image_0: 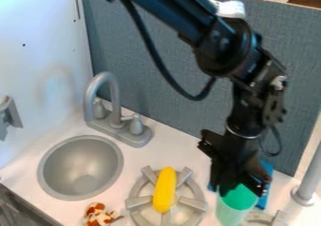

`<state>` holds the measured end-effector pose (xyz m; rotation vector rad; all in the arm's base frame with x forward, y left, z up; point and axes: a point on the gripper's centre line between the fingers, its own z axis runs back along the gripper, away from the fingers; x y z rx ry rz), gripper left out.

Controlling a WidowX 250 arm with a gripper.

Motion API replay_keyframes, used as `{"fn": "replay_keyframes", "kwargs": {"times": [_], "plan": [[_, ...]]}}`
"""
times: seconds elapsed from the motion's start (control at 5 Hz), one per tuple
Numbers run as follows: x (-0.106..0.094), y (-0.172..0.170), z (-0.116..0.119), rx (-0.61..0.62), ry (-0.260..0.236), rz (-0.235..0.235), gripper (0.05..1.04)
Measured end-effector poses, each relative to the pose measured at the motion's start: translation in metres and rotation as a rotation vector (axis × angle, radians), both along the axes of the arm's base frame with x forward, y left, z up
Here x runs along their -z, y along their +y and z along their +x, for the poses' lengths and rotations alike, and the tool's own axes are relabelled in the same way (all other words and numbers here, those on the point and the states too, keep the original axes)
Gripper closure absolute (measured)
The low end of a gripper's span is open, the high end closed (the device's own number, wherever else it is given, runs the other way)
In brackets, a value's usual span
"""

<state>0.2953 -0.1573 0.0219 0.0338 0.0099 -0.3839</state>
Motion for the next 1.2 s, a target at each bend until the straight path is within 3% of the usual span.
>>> {"fn": "replay_keyframes", "kwargs": {"times": [0.4, 0.8, 1.0, 1.2], "plan": [[0.02, -0.046, 0.021, 0.081, 0.041, -0.014, 0.988], [0.056, -0.062, 0.027, 0.098, 0.099, 0.038, 0.988], [0.069, -0.065, 0.027, 0.101, 0.131, 0.093, 0.989], [0.071, -0.066, 0.029, 0.091, 0.137, 0.101, 0.989]]}}
